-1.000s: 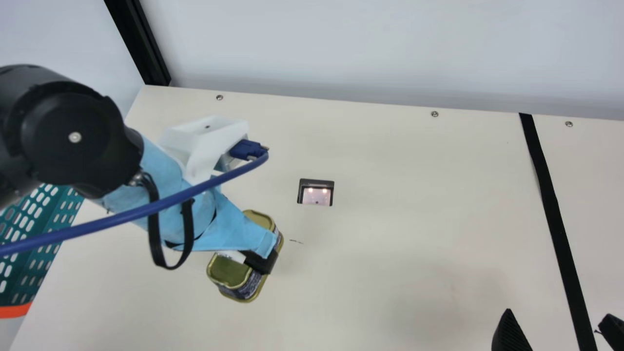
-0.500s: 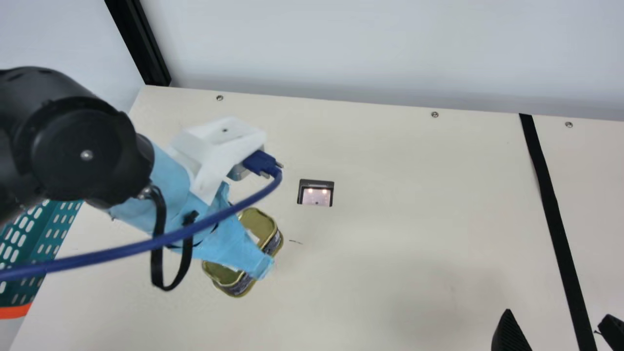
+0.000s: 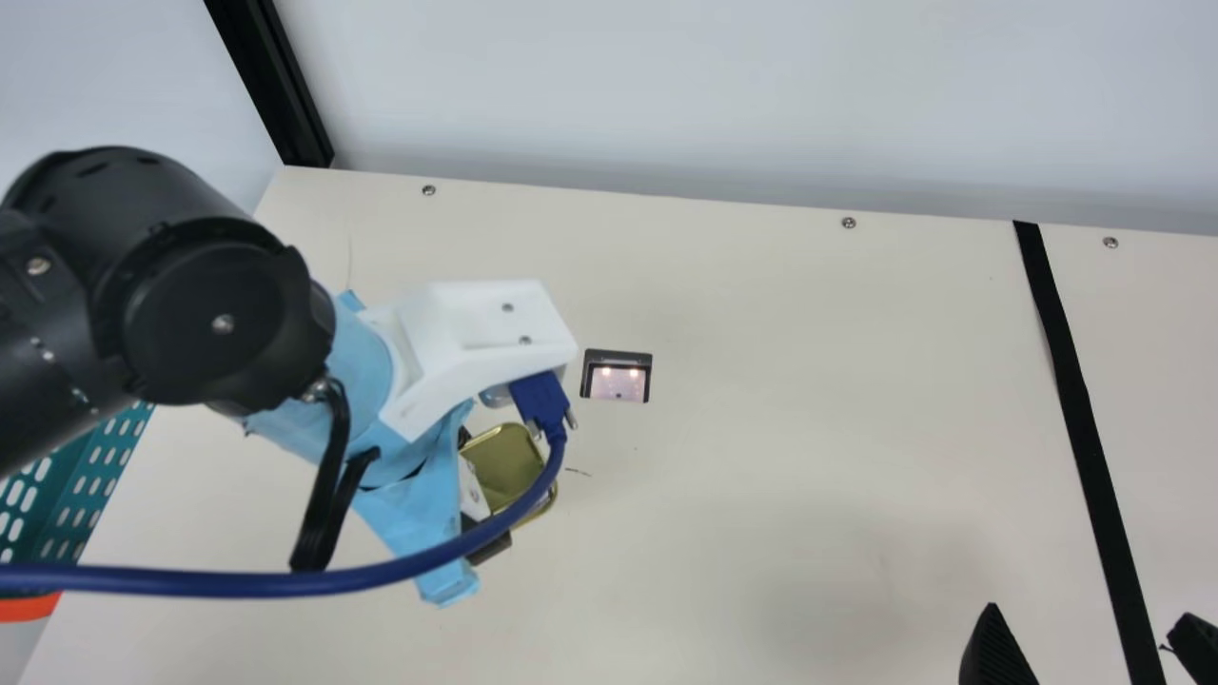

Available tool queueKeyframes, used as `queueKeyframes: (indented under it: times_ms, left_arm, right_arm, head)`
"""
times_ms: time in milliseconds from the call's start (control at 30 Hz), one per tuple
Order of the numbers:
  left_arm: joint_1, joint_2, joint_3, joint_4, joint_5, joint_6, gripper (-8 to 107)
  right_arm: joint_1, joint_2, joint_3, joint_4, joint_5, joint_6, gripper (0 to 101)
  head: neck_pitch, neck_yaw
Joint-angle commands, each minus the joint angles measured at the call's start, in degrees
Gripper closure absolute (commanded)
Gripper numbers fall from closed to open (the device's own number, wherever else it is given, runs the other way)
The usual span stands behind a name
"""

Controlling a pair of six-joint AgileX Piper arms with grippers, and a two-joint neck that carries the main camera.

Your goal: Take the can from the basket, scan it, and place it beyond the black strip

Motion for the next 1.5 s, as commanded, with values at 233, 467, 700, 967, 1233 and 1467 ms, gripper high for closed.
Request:
queueKeyframes:
  times_ms: [233, 467, 700, 967, 1233, 1467]
  left_arm:
    - [2.34, 3.3, -1.67, -3.56, 0.08, 15.9, 89]
    - [3.44, 7.02, -3.74, -3.73, 0.08, 20.09, 89]
    - [2.9, 11.15, -6.44, -3.19, 0.08, 21.18, 89]
    - [1.71, 16.03, -10.53, -2.56, 0.08, 20.9, 89]
    - [0.24, 20.18, -11.49, -3.47, -2.38, 19.99, 89]
    - [-0.97, 21.98, -9.98, -5.0, -4.84, 19.89, 89]
  right_arm:
    - [0.0, 0.0, 0.0, 0.0, 0.0, 0.0, 0]
    - [0.0, 0.0, 0.0, 0.0, 0.0, 0.0, 0]
    - [0.0, 0.0, 0.0, 0.0, 0.0, 0.0, 0]
    - [0.0, 0.0, 0.0, 0.0, 0.0, 0.0, 0]
    - [0.0, 0.0, 0.0, 0.0, 0.0, 0.0, 0]
    - [0.0, 0.0, 0.0, 0.0, 0.0, 0.0, 0]
  head:
    - [-0.48, -0.02]
    - [-0.48, -0.02]
    - [-0.48, -0.02]
    - [-0.48, -0.02]
    - [-0.48, -0.02]
    - [-0.48, -0.02]
